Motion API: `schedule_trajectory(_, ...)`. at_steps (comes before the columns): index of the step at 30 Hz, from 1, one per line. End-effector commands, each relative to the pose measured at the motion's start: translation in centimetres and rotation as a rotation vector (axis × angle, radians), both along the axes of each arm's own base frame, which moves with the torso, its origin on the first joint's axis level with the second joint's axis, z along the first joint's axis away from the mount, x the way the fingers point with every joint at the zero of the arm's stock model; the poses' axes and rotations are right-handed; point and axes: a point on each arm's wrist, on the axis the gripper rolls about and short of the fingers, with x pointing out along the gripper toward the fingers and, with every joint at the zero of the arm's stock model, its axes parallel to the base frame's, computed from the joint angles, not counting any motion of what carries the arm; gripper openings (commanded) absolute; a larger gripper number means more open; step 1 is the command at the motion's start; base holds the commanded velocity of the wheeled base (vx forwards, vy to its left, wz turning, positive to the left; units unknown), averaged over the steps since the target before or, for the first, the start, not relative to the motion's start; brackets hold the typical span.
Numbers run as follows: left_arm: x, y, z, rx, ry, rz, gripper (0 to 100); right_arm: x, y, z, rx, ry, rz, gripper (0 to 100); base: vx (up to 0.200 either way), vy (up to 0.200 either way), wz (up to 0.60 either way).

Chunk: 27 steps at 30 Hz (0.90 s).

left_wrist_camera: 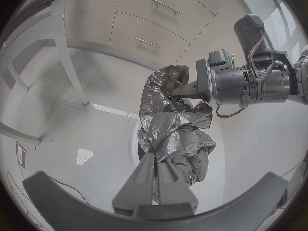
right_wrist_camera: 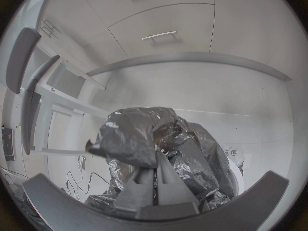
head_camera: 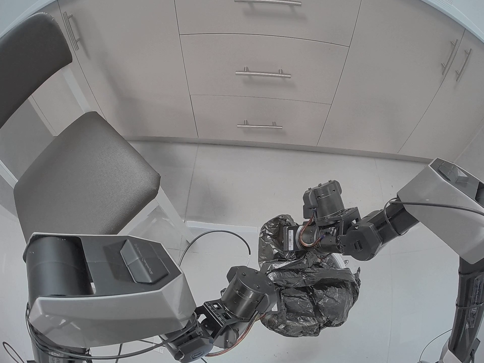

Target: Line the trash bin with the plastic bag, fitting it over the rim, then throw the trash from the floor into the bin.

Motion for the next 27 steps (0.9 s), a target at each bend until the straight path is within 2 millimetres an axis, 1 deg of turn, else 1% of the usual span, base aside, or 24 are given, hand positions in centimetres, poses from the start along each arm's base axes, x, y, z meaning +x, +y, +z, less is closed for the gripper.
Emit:
schedule_trajectory(1, 0.0, 0.0, -0.2, 0.003, 0.002, 0.001, 0, -0.3, -0.5, 0.7, 0.017, -0.03, -0.01, 0, 0.0, 0.0, 0.0)
schedule_trajectory(2, 0.0, 0.0, -0.2, 0.003, 0.002, 0.002, 0, -0.4, -0.6, 1.2, 0.019, -0.038, -0.01, 0, 0.0, 0.0, 0.0)
schedule_trajectory(6, 0.0, 0.0, -0.1, 0.002, 0.002, 0.002, 0, -0.9, -0.9, 2.2, 0.01, -0.037, -0.004, 0, 0.0, 0.0, 0.0)
schedule_trajectory(7, 0.0, 0.0, -0.1, 0.002, 0.002, 0.002, 0, -0.9, -0.9, 2.3, 0.01, -0.038, -0.004, 100, 0.0, 0.0, 0.0)
schedule_trajectory(12, 0.0, 0.0, -0.1, 0.002, 0.002, 0.002, 0, -1.3, -1.1, 4.0, 0.037, -0.076, -0.007, 100, 0.0, 0.0, 0.0)
schedule_trajectory(16, 0.0, 0.0, -0.1, 0.002, 0.002, 0.002, 0, -0.9, -0.9, 5.7, 0.062, -0.122, -0.005, 100, 0.0, 0.0, 0.0)
schedule_trajectory(18, 0.0, 0.0, -0.1, 0.002, 0.002, 0.002, 0, -0.6, -0.8, 6.2, 0.07, -0.138, -0.005, 100, 0.0, 0.0, 0.0)
schedule_trajectory(20, 0.0, 0.0, -0.1, 0.002, 0.002, 0.001, 0, -0.3, -0.6, 6.4, 0.075, -0.148, -0.003, 100, 0.0, 0.0, 0.0)
schedule_trajectory(23, 0.0, 0.0, -0.1, 0.002, 0.002, 0.001, 0, 0.1, -0.3, 5.9, 0.067, -0.146, 0.003, 100, 0.0, 0.0, 0.0)
schedule_trajectory(26, 0.0, 0.0, -0.2, 0.003, 0.002, 0.002, 0, 0.8, 0.6, 4.2, 0.031, -0.131, 0.028, 100, 0.0, 0.0, 0.0)
schedule_trajectory(27, 0.0, 0.0, -0.2, 0.003, 0.002, 0.002, 0, 0.8, 0.6, 4.2, 0.031, -0.131, 0.028, 100, 0.0, 0.0, 0.0)
